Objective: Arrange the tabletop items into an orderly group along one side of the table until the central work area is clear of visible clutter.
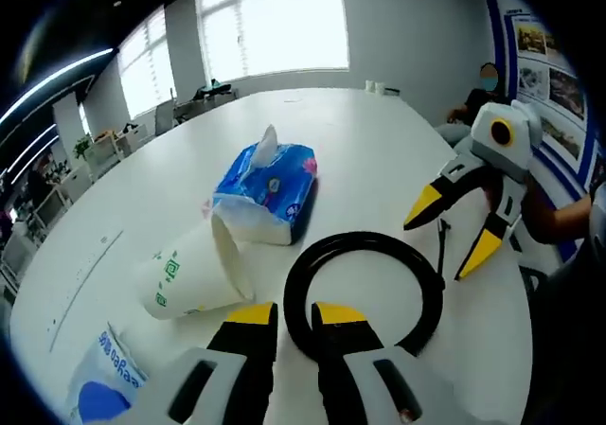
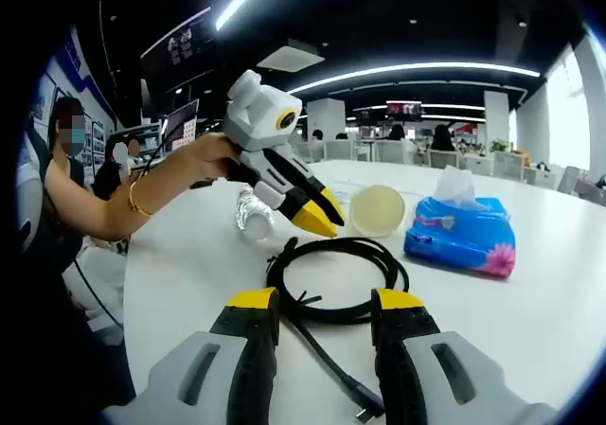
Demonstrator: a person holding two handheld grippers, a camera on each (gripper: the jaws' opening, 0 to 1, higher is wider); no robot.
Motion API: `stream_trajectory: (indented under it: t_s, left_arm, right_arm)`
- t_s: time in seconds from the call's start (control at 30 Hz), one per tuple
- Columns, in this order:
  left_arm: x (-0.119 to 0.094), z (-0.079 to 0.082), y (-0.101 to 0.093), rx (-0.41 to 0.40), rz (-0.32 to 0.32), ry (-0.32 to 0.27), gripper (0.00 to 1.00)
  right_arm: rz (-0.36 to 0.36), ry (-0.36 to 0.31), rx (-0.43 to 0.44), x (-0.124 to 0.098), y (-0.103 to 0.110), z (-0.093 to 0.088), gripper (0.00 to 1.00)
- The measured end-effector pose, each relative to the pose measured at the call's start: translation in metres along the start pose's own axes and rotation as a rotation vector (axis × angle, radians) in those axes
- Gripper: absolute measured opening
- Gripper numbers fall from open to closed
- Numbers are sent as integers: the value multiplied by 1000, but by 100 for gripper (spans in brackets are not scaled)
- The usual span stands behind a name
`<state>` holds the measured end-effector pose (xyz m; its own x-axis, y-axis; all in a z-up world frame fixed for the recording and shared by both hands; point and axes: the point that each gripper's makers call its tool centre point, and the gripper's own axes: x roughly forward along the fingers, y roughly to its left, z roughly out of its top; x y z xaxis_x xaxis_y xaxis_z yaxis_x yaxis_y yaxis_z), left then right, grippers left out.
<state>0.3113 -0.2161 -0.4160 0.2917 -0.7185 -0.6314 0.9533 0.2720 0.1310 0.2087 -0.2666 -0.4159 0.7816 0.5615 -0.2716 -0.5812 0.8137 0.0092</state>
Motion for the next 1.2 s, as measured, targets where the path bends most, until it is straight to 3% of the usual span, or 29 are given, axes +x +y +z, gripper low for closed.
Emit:
stream_trajectory:
  t_s: [0.3,0.73,0.77,0.97,1.2]
  left_arm:
    - [-12,4,5,67,44,-11,13]
    - [-25,11,20,57,112,-90,13]
    - [-27,12,22,114,122,-95,14]
    - [-32,18,22,165,134,-127,24]
    - [-39,18,40,272,240,-83,32]
  right_arm:
    - [-17,-11,-19,-7,1,9,37]
    - [-44,-30,-18,-21,-1,17,38]
    - [-47,-29,-23,-23,0,17,38]
    - [-71,-21,-36,-29,-4,12,38]
    - [-84,-15,-16,-35,-8,5,38]
